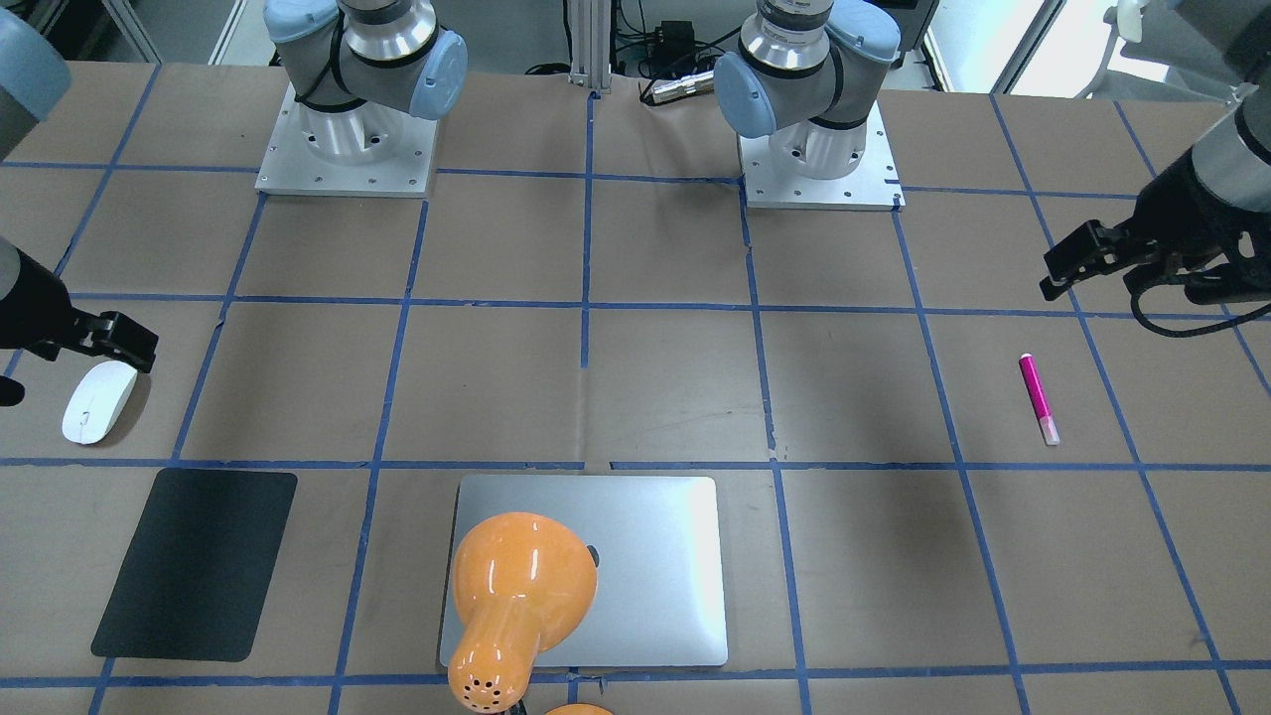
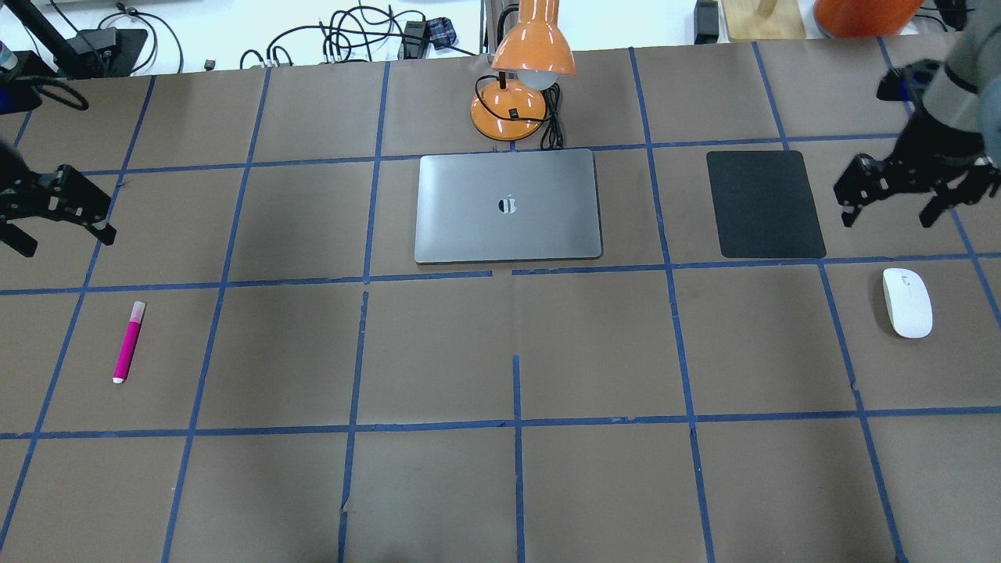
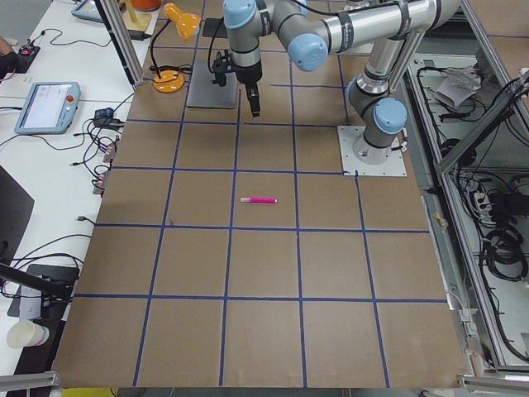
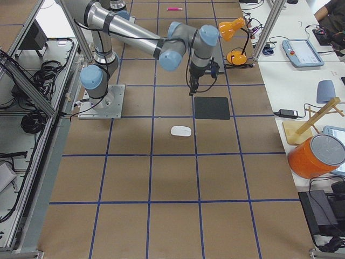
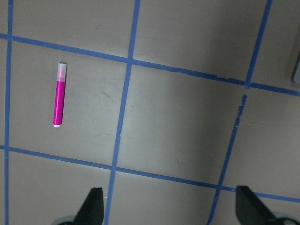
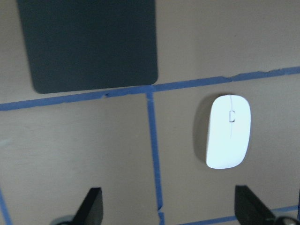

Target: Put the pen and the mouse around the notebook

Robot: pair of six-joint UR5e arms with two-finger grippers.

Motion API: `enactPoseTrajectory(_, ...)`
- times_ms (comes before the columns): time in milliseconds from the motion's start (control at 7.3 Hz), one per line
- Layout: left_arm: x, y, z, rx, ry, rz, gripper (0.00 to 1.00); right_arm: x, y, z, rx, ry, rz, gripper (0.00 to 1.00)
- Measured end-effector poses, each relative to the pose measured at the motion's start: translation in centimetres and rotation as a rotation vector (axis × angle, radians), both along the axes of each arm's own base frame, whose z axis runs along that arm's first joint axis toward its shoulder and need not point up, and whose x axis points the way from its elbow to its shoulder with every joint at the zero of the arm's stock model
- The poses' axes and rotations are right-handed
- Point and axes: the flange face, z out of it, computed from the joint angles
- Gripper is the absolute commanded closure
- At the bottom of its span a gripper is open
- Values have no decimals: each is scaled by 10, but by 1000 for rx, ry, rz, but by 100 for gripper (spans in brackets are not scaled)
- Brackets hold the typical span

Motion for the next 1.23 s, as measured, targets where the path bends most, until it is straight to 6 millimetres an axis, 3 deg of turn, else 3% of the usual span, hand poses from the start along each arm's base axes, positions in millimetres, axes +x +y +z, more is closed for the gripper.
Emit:
enactPoseTrajectory(137,33,4,-37,-29,-9,-49,0,-40,16,-44,-42,17,18,0)
enactPoseTrajectory(274,58,14,-86,-55,-24,-91,0,-65,33,-81,-77,38,27,0)
enactPoseTrajectory(411,67,28,-133,-68,-23,-114,0,-77,46,-102,-85,41,23,0)
enactPoseTrajectory(548,69,40,-179,-79,-7,-125,0,-82,53,-115,-79,33,30,0)
enactPoseTrajectory(685,70,43,-211,-92,-4,-129,0,-84,55,-122,-73,24,42,0)
enactPoseTrajectory(959,77,40,-247,-97,-3,-143,1,-84,52,-131,-77,-2,50,0)
enactPoseTrajectory(1096,80,39,-256,-97,-3,-147,23,-85,50,-137,-74,-14,51,13)
enactPoseTrajectory(1233,82,37,-261,-101,-8,-150,75,-85,48,-140,-79,-24,52,43)
